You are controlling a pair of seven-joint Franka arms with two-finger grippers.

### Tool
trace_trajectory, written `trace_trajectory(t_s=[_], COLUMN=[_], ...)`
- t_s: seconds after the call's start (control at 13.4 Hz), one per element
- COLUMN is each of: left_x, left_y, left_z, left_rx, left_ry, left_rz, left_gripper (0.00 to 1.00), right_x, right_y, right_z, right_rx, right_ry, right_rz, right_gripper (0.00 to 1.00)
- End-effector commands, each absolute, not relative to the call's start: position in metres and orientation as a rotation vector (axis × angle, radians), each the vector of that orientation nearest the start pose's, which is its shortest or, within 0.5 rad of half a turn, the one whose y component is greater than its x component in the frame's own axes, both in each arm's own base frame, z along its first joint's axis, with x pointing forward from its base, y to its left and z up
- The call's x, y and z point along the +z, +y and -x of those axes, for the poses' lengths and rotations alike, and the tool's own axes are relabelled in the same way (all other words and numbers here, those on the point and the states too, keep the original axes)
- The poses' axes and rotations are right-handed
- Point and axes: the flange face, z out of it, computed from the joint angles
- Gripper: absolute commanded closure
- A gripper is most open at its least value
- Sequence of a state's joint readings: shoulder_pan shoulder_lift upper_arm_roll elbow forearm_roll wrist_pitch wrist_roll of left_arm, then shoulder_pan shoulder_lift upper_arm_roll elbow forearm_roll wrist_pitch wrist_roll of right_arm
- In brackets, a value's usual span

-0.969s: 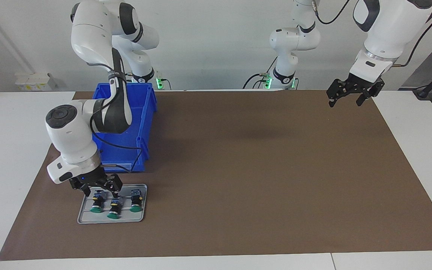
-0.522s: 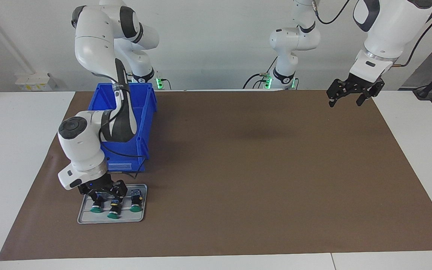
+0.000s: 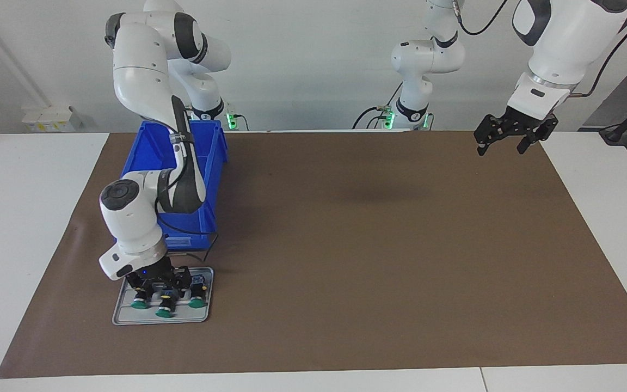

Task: Place and press button with both arms
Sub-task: 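Reach the right gripper to the metal tray and grasp a green-button device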

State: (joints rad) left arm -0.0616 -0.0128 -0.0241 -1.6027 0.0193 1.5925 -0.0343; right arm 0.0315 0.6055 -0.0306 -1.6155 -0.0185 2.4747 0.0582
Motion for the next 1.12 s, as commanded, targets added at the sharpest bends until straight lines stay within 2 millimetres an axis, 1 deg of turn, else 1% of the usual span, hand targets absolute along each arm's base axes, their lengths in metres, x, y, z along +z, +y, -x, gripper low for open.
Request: trace_trajectory(t_s=[0.0, 0.15, 0.22, 0.3, 0.45, 0.52, 0.6, 0.67, 0.75, 0.82, 0.97, 1.04], left_x=[0.619, 0.619, 0.619, 0.619, 0.619, 0.619, 0.619, 0.619, 0.619, 0.619, 0.619, 0.619], left_y=[-0.043, -0.043, -0.043, -0.043, -0.042, -0.043, -0.043, -0.043, -0.043, -0.043, -0.043, -0.043], left_z=[-0.542, -0.542, -0.542, -0.542, -0.542, -0.542, -0.542, -0.542, -0.542, -0.542, -0.542, -0.542], left_rx=[0.004, 0.004, 0.004, 0.004, 0.004, 0.004, 0.004, 0.004, 0.004, 0.004, 0.004, 0.004], left_ry=[0.084, 0.084, 0.084, 0.084, 0.082, 0.084, 0.084, 0.084, 0.084, 0.084, 0.084, 0.084], left_rz=[3.129, 3.129, 3.129, 3.129, 3.129, 3.129, 3.129, 3.129, 3.129, 3.129, 3.129, 3.129], left_gripper=[0.00, 0.00, 0.00, 0.00, 0.00, 0.00, 0.00, 0.00, 0.00, 0.00, 0.00, 0.00], right_x=[0.288, 0.290, 0.290, 0.289, 0.296, 0.309, 0.332, 0.361, 0.391, 0.409, 0.442, 0.467], right_y=[0.001, 0.001, 0.001, 0.001, 0.001, 0.001, 0.010, 0.014, 0.019, 0.022, 0.053, 0.057], right_z=[-0.715, -0.717, -0.717, -0.717, -0.720, -0.723, -0.727, -0.732, -0.736, -0.735, -0.725, -0.715], right_rx=[-0.426, -0.433, -0.433, -0.429, -0.424, -0.423, -0.351, -0.244, -0.206, -0.200, -0.246, -0.255], right_ry=[0.037, 0.043, 0.038, 0.034, 0.046, 0.062, 0.064, 0.165, 0.383, 0.584, 0.759, 0.967], right_rz=[3.119, 3.117, 3.117, 3.119, 3.118, 3.115, 3.129, 3.145, 3.128, 3.114, 3.116, 3.050], right_gripper=[0.26, 0.28, 0.51, 1.00, 1.00, 1.00, 1.00, 1.00, 1.00, 1.00, 1.00, 1.00])
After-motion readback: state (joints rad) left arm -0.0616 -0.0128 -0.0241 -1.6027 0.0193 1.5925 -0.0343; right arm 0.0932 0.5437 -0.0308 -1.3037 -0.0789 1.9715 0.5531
